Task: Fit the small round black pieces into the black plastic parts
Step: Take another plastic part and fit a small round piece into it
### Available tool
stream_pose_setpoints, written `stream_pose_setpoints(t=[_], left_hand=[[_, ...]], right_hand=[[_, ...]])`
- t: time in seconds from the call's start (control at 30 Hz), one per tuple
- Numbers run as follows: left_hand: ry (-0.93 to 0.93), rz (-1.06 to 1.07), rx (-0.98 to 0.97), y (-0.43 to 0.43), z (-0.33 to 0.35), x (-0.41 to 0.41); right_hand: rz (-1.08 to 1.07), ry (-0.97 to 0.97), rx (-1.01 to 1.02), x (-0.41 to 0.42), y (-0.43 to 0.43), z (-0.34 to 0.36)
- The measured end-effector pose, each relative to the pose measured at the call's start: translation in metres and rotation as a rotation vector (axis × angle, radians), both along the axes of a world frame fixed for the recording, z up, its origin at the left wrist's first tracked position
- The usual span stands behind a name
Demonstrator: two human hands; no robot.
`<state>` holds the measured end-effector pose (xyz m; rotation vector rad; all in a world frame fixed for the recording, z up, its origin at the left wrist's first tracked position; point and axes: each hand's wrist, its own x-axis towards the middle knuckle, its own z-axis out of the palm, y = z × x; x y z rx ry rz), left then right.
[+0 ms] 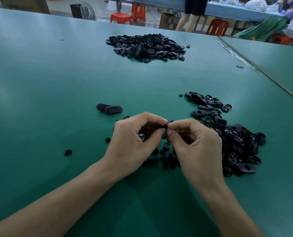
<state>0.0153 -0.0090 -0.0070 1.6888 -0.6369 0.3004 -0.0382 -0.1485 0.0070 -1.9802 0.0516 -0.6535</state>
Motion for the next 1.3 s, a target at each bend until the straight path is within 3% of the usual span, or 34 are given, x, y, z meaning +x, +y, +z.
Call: stream_pose_setpoints(t=[0.23,0.57,0.7,0.93,1.3], left_hand=[[-0.034,0.026,0.049,0.001,-0.001,0.002],[0.166,-0.024,-0.097,0.002,-0.001,0.005],[0.203,-0.079,-0.087,0.002,-0.003,0.006],[0.188,-0.100,-0.047,0.003,-0.003,0.006],[0.254,-0.095,-0.087,0.003,0.001,0.003]], right_hand=[[0.015,0.009,0.067,0.000,0.005,-0.001],[0.071,-0.036,0.065,0.000,0.008,-0.001],[0.035,-0.086,-0.025,0.000,0.005,0.000],[0.167,0.070,0.120,0.003,-0.007,0.004],[0.213,0.116,0.173,0.002,-0.014,0.008]])
